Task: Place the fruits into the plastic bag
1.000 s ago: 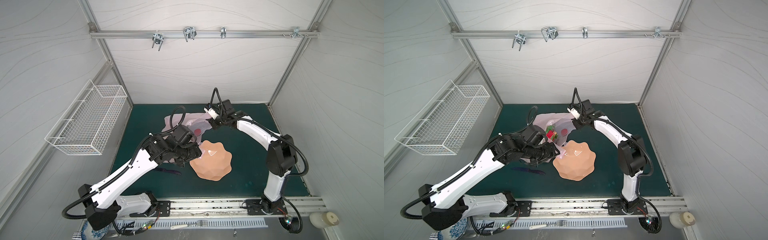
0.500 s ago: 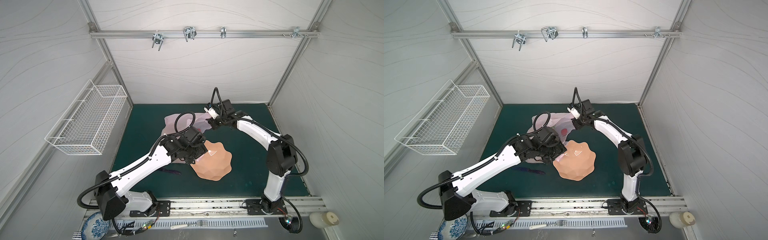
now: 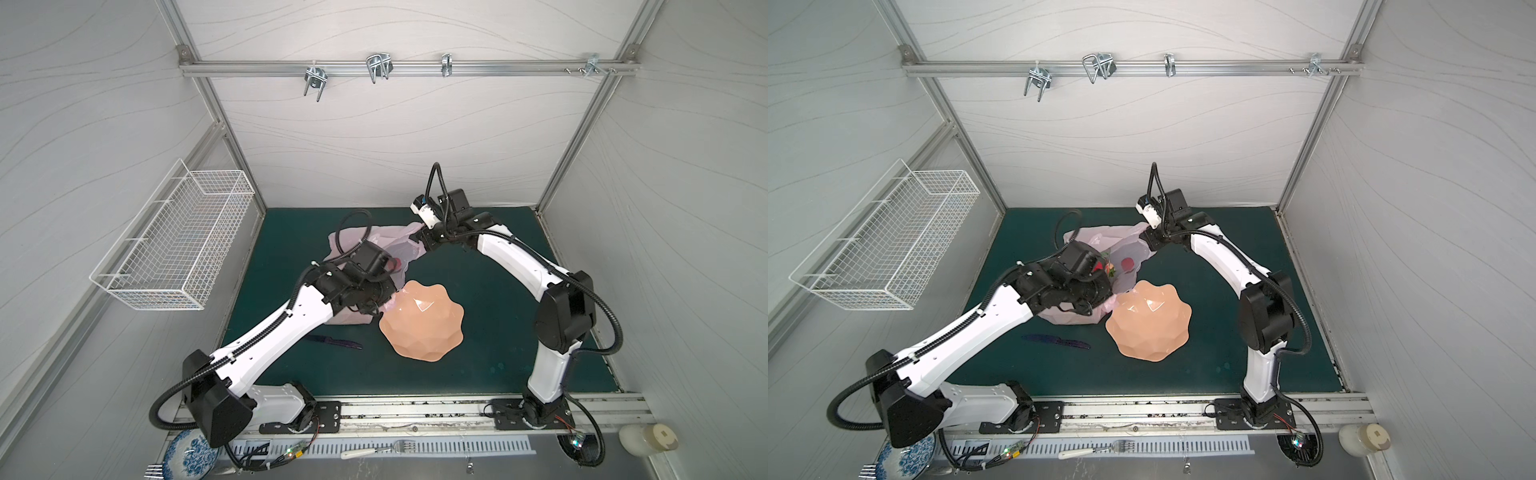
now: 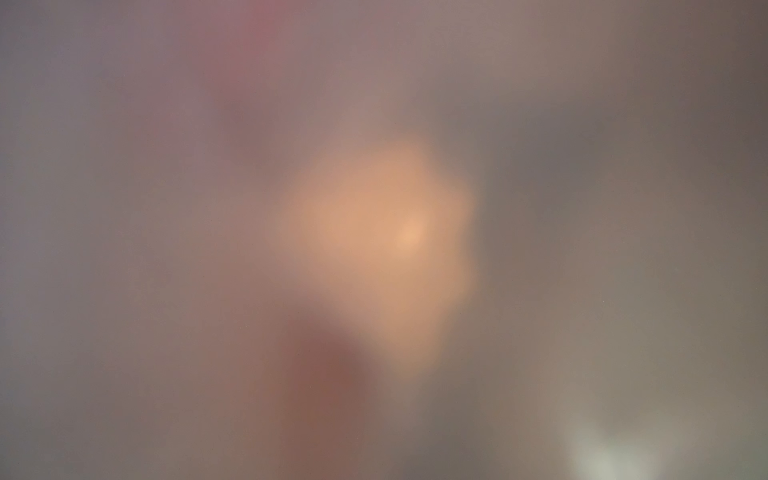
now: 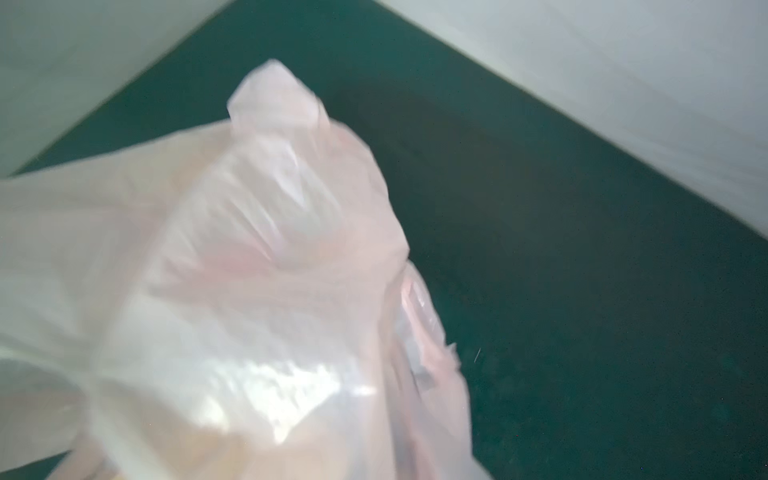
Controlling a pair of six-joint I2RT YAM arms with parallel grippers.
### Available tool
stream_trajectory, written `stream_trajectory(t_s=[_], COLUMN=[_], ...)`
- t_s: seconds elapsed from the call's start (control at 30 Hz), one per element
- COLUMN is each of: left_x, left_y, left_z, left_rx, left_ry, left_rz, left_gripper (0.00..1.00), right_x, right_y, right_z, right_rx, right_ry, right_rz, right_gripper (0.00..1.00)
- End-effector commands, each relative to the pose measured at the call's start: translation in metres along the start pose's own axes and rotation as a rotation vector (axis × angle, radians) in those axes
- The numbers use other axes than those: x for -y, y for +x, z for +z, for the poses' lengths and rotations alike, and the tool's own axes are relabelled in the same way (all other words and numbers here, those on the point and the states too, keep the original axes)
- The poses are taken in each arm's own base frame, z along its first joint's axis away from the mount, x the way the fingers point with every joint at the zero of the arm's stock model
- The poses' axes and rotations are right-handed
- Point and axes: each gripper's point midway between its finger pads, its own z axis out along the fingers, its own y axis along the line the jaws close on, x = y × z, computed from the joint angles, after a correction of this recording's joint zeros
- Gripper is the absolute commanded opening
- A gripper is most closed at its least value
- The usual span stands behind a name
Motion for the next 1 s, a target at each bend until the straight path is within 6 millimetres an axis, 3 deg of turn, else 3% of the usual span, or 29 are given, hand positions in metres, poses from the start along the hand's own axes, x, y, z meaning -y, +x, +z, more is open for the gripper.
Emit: stream_trajectory(t_s=[0.0,0.17,0.27,0.37,0.63,0.77,0.97], left_x=[0.026,0.026,0.044,0.066,0.114,0.123,0.121], left_y=[-0.046,-0.111,-0.143,-0.164,-0.212,-0.226,-0.234], left_z=[-0.066,-0.109,-0.129,-0.135,-0.135,-0.13,-0.106], left_rx=[0.04,0.114,0.195,0.238,0.323,0.345,0.322], left_ry=[0.157,0.182,0.235,0.279,0.393,0.407,0.397], left_rz=[0.113,0.173,0.212,0.26,0.326,0.356,0.382], left_gripper=[0.0,0.0,0.0,0.0,0.0,0.0,0.0], right_x=[0.014,0.047,0.077,0.098,0.112,0.116,0.112], right_y=[-0.032,-0.065,-0.073,-0.077,-0.083,-0.079,-0.061], right_z=[-0.021,-0.043,-0.062,-0.081,-0.138,-0.16,-0.155], right_rx=[0.054,0.126,0.169,0.215,0.28,0.29,0.239], right_ry=[-0.025,-0.04,-0.028,-0.028,0.054,0.107,0.108], right_rz=[0.147,0.358,0.511,0.615,0.651,0.654,0.66], right_gripper=[0.0,0.0,0.0,0.0,0.0,0.0,0.0])
